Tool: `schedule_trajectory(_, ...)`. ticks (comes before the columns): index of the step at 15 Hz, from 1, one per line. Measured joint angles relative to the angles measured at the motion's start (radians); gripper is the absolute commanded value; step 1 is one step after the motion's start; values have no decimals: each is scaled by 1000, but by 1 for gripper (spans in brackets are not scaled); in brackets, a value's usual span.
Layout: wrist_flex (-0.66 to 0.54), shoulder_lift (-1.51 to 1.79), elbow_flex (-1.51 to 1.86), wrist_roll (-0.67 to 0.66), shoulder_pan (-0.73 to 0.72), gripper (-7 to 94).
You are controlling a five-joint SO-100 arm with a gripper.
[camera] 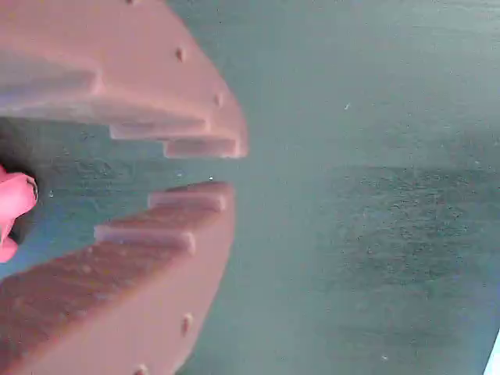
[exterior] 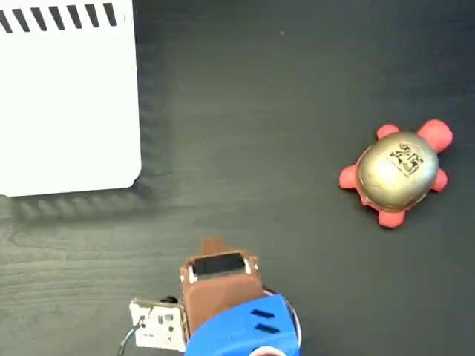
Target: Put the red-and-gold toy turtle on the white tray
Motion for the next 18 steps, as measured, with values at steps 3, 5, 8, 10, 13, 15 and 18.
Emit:
schedule_trajectory(3, 0, 0, 0, 0, 0, 0)
schedule_trajectory(5, 0, 0, 0, 0, 0, 0)
schedule_trajectory(8, 0, 0, 0, 0, 0, 0)
schedule_trajectory(10, 0, 0, 0, 0, 0, 0)
schedule_trajectory(13, 0, 0, 0, 0, 0, 0)
schedule_trajectory(15, 0, 0, 0, 0, -6, 0)
schedule_trajectory(18, -12, -23, 0, -9, -23, 0)
